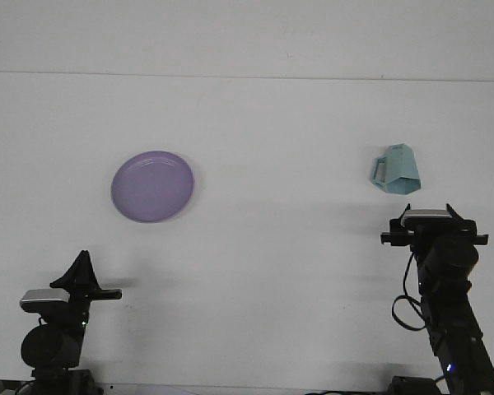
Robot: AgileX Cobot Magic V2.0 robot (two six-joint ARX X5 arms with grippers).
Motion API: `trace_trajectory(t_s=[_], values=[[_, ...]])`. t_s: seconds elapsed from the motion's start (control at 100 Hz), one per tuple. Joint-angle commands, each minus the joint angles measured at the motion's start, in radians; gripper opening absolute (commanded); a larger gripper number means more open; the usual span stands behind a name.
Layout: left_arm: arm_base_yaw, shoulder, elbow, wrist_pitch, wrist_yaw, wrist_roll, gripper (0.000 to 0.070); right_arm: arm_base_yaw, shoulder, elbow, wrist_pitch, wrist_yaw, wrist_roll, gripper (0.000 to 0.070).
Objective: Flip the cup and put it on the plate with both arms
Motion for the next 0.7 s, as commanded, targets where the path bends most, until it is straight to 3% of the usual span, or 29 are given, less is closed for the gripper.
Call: trace_trajectory(t_s=[0.0, 0.19, 0.69], values=[[0.0, 0.0, -0.019, 0.013, 0.001, -0.023, 0.0014, -0.023, 0.08, 0.005, 0.072, -0.005, -0.061, 0.0557], [0.0, 0.0, -0.019, 0.013, 0.001, -0.023, 0.0014, -0.101, 0.292, 0.005, 0.252, -0.119, -0.069, 0.0556], [0.0, 0.0, -0.019, 0.011, 0.001, -0.023, 0.0014, -0.214, 0.758, 0.038, 0.747, -0.274, -0.111, 0.0554]])
